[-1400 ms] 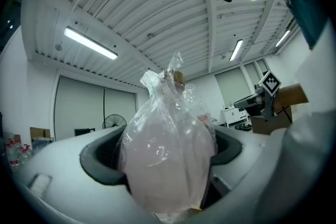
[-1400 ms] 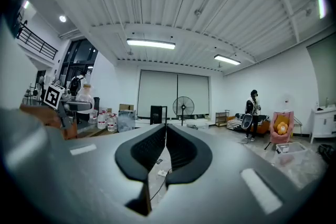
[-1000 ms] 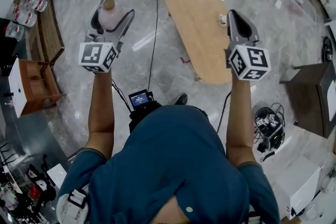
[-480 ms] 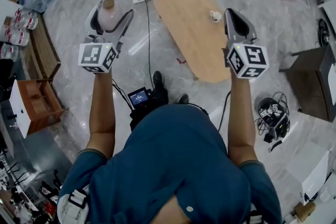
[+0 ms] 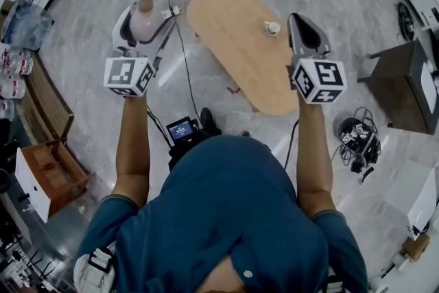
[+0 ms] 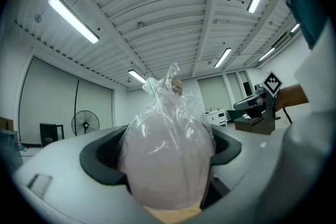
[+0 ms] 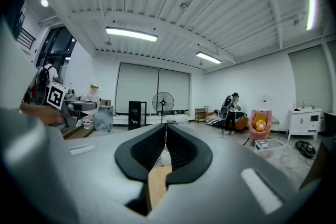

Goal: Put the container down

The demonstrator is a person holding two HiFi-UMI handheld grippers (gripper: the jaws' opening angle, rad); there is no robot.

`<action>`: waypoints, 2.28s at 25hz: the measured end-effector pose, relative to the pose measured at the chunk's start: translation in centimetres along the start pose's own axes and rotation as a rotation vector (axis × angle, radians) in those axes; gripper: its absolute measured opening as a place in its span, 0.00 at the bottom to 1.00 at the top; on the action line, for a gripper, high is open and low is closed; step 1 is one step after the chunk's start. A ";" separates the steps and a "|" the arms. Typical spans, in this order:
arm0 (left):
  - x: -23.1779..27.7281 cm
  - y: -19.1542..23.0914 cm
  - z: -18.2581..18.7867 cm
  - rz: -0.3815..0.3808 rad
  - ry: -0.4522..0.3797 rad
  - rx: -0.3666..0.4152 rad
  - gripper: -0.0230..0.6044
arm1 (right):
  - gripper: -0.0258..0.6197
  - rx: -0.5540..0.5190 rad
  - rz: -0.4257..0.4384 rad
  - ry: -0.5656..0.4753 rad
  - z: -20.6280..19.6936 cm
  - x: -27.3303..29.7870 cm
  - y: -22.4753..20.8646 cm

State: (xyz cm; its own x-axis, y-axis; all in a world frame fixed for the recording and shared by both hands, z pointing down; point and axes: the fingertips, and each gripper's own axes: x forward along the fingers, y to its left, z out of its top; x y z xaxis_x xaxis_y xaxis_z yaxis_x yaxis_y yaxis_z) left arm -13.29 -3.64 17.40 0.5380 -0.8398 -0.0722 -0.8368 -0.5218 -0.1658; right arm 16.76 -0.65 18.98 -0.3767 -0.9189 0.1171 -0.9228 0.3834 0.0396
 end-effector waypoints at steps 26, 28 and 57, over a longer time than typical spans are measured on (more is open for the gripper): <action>9.7 5.6 -5.0 -0.109 0.028 -0.050 0.71 | 0.06 0.044 -0.070 0.040 -1.3 10.0 -1.6; 10.4 5.8 -5.2 -0.098 0.035 -0.051 0.71 | 0.06 0.055 -0.048 0.045 -1.6 11.2 -2.1; 23.4 4.2 -15.6 -0.108 0.097 -0.043 0.71 | 0.06 0.072 0.132 0.137 -6.8 25.0 -8.3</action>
State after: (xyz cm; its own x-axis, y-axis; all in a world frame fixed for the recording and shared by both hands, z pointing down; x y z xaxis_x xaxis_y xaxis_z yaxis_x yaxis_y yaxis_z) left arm -5.78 -27.86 30.31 0.6143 -0.7881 0.0399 -0.7795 -0.6139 -0.1250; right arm 15.56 -26.22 28.37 -0.4845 -0.8382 0.2506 -0.8716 0.4871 -0.0558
